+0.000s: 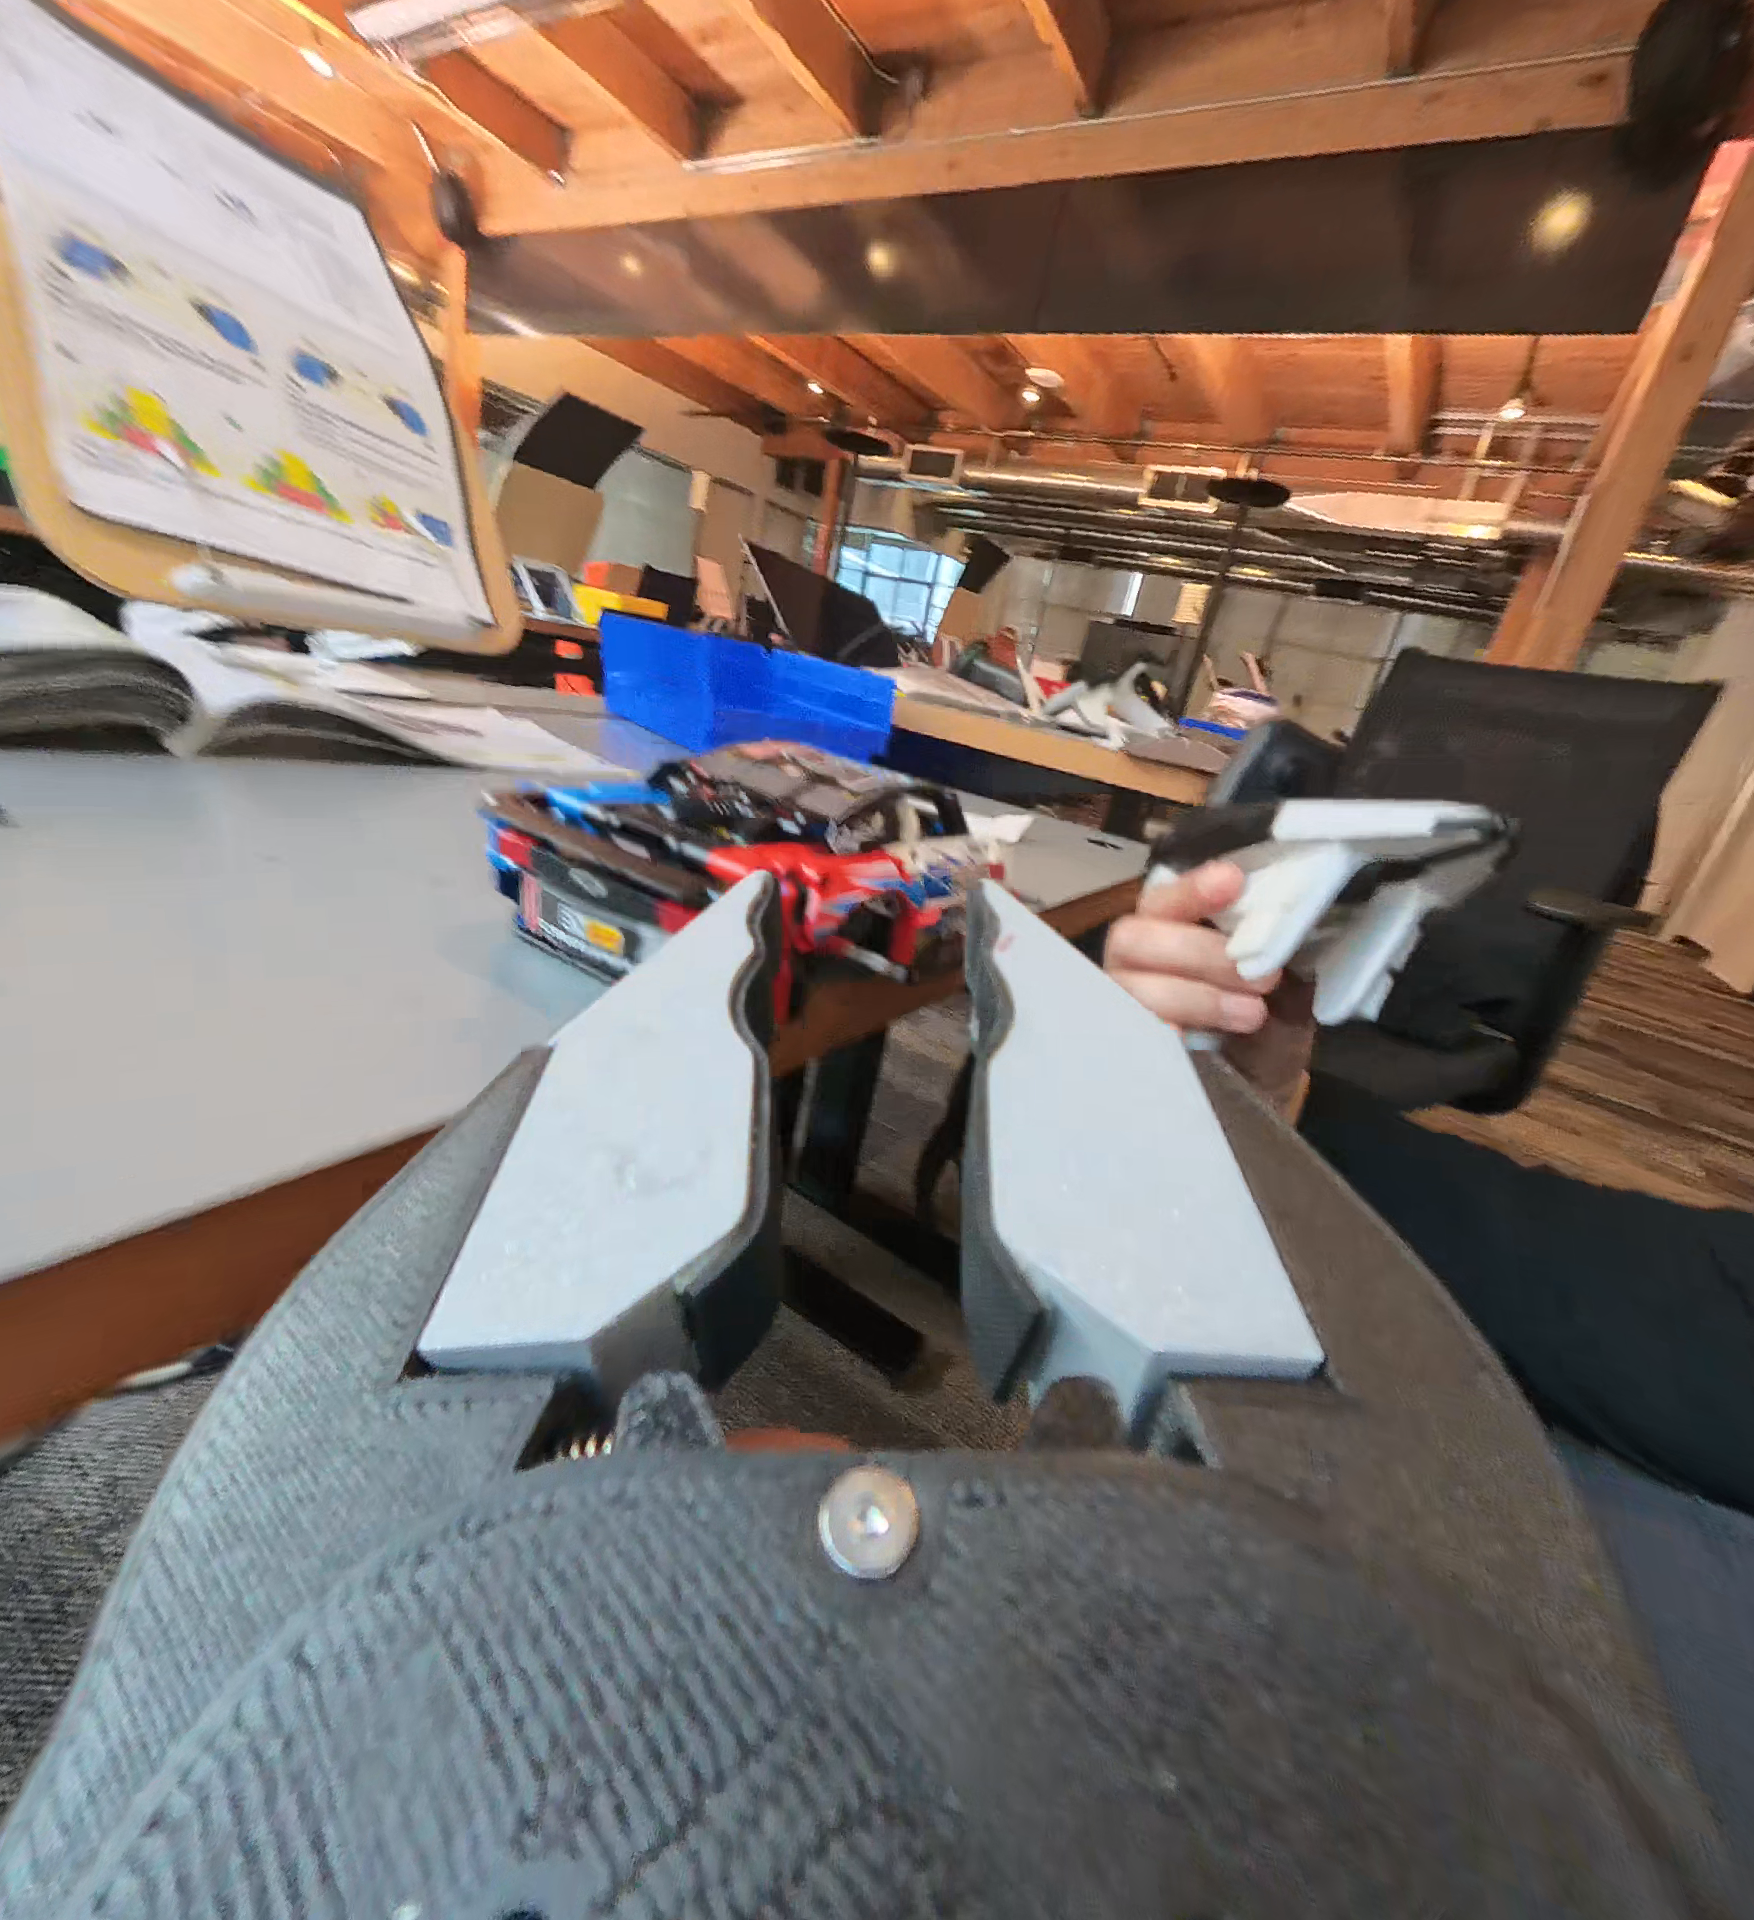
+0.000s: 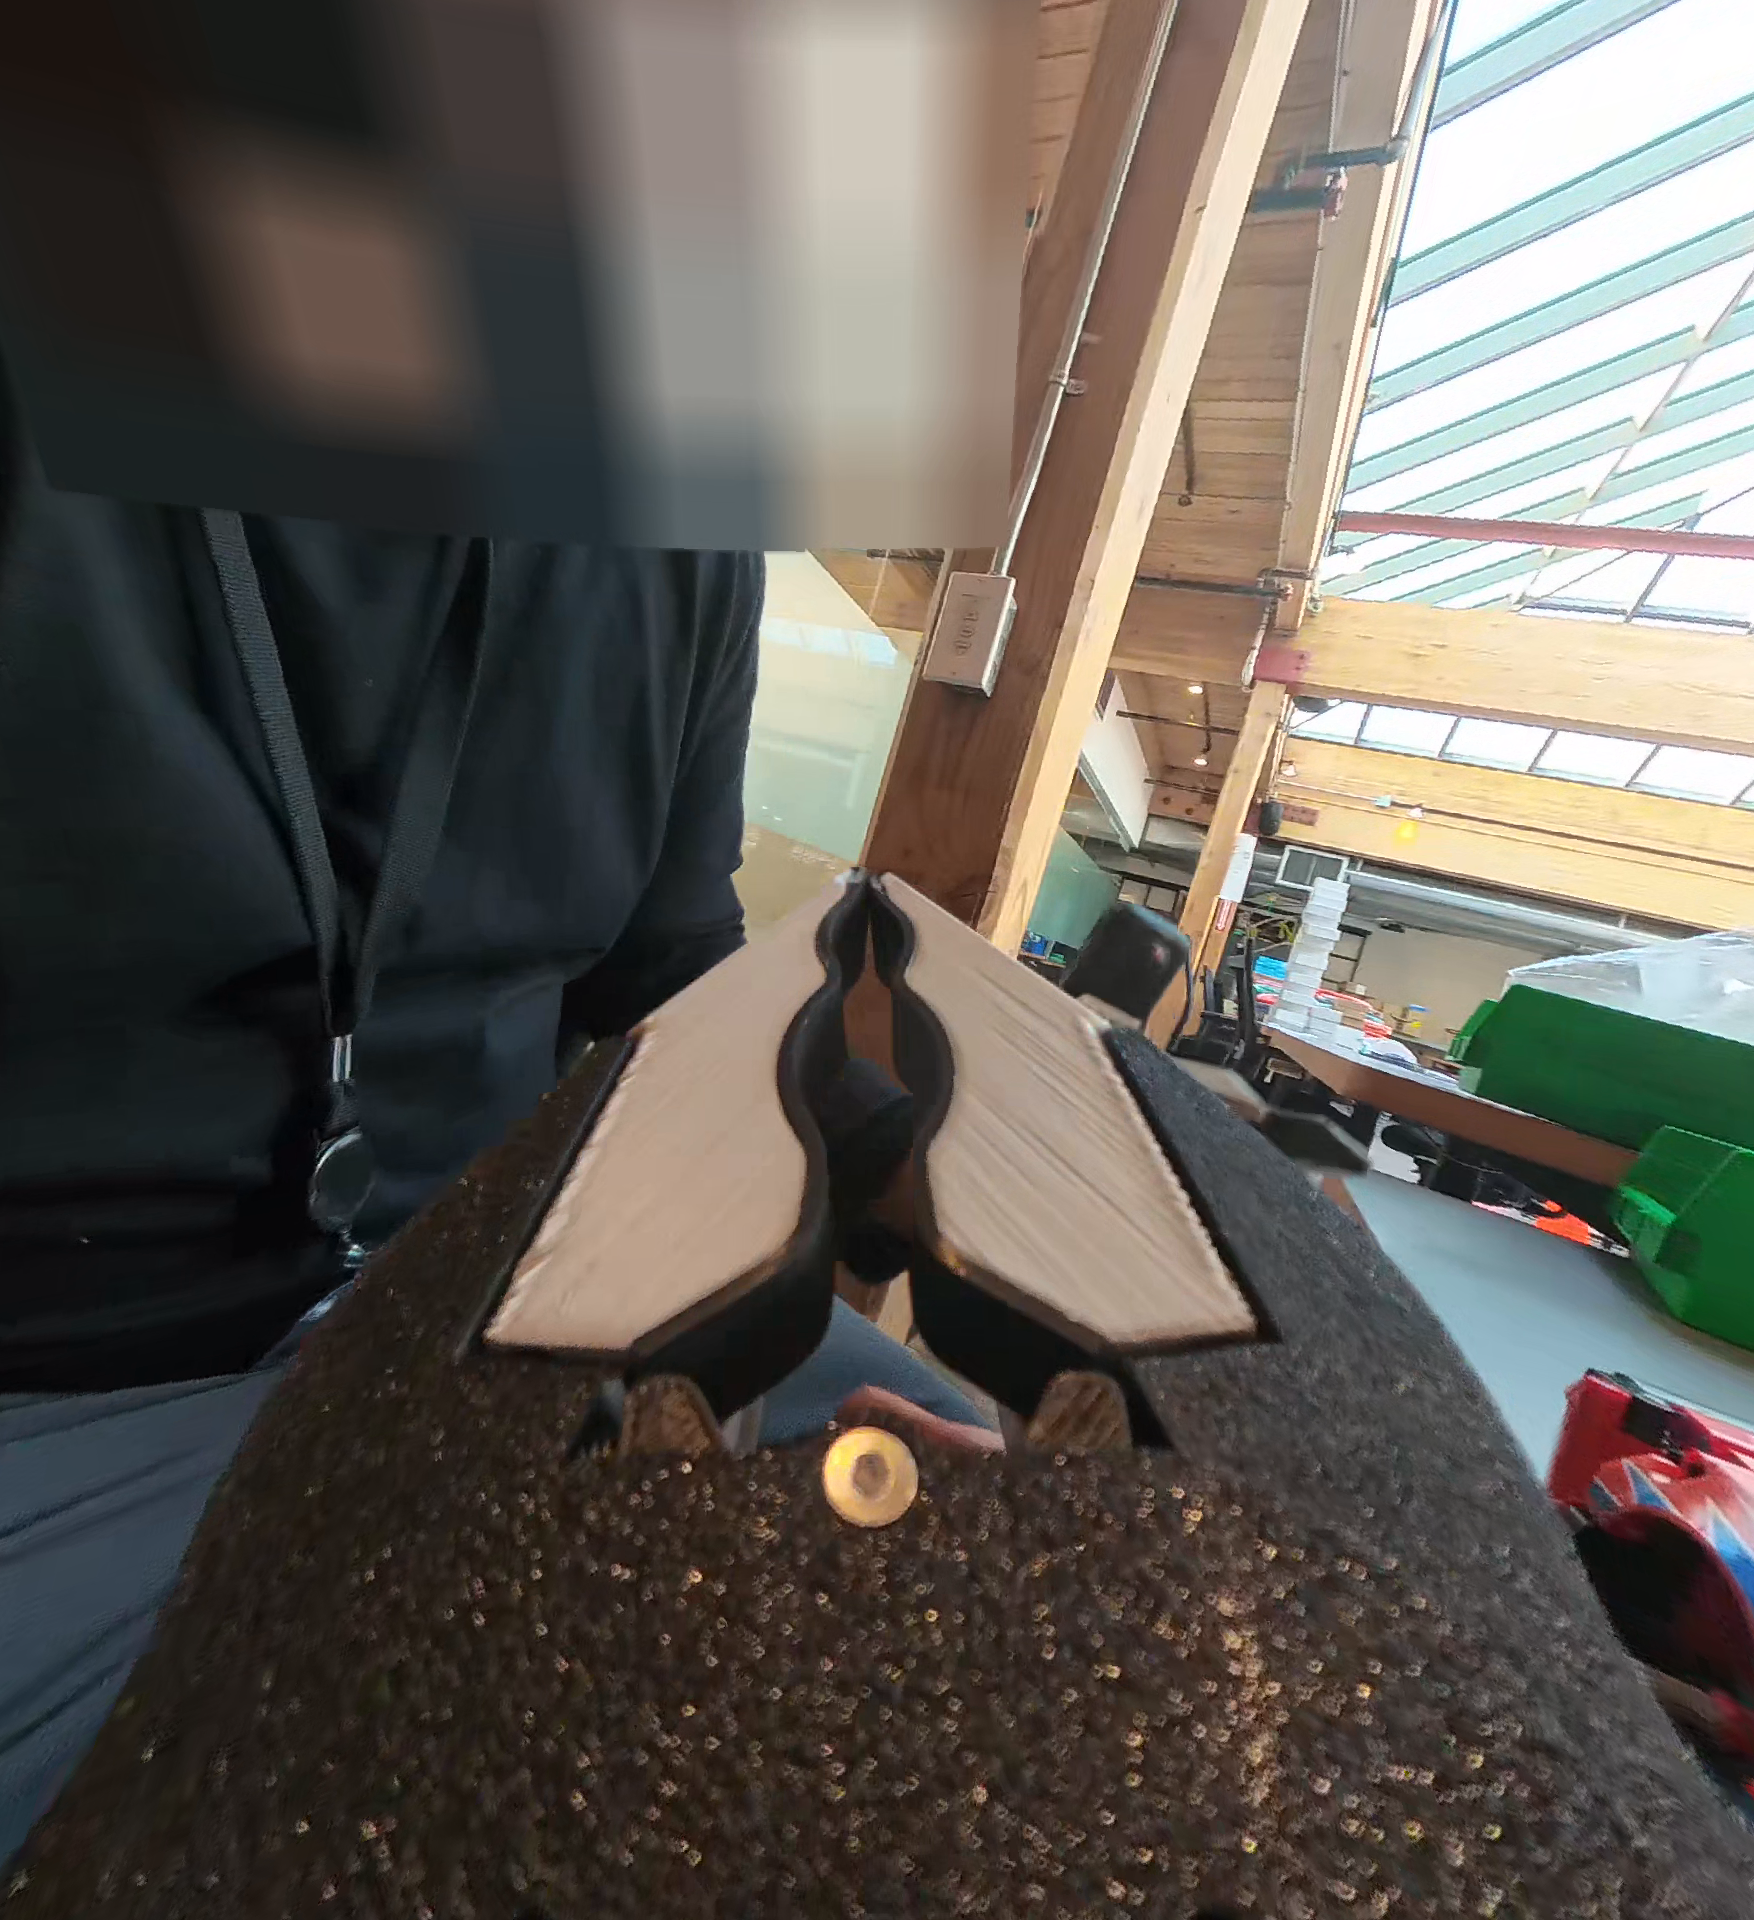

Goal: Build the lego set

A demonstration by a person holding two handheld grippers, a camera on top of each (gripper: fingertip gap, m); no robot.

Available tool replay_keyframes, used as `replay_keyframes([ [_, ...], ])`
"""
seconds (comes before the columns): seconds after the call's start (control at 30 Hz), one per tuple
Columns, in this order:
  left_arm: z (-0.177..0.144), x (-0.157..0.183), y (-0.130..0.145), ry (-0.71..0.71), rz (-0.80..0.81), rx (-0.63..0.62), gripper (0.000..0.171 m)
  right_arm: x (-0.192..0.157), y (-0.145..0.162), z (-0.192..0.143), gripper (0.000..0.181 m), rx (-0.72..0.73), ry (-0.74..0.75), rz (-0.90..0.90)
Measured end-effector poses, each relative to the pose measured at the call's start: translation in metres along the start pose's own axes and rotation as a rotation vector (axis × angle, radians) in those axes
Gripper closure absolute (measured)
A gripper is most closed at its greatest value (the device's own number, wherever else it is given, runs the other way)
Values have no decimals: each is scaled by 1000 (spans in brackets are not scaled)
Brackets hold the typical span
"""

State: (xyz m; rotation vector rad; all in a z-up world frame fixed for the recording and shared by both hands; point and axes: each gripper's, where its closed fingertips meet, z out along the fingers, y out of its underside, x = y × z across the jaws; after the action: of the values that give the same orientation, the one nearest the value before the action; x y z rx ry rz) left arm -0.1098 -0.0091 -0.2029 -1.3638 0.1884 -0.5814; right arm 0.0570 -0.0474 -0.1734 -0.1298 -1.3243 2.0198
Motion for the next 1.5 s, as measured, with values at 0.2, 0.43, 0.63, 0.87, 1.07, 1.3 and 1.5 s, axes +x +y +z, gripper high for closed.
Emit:
replay_keyframes([
  [0.2, 15, 1, -32, -11, 82, -34, 138, -35, -9, -4, 181, -40, -108, -10],
  [0.43, 45, 48, -37, 192, 71, -125, 137, 48, -86, -74, 181, -116, 660, -217],
  [0.63, 31, 154, 33, 788, 62, -672, 152, 40, -210, -171, 181, -177, 1496, -278],
  [0.87, -6, 181, 127, 654, 73, -1022, 147, 66, -187, -214, 128, -612, 1869, -266],
  [1.07, -38, 208, 148, 645, -230, -972, 152, 88, -116, -276, 85, -1006, 1887, 7],
  [1.3, -34, 195, 181, 675, -104, -966, 152, 126, -73, -350, 91, -1264, 1765, 203],
  [1.5, -8, 161, 188, 570, -230, -920, 154, 143, -38, -385, 100, -1319, 1651, 341],
])
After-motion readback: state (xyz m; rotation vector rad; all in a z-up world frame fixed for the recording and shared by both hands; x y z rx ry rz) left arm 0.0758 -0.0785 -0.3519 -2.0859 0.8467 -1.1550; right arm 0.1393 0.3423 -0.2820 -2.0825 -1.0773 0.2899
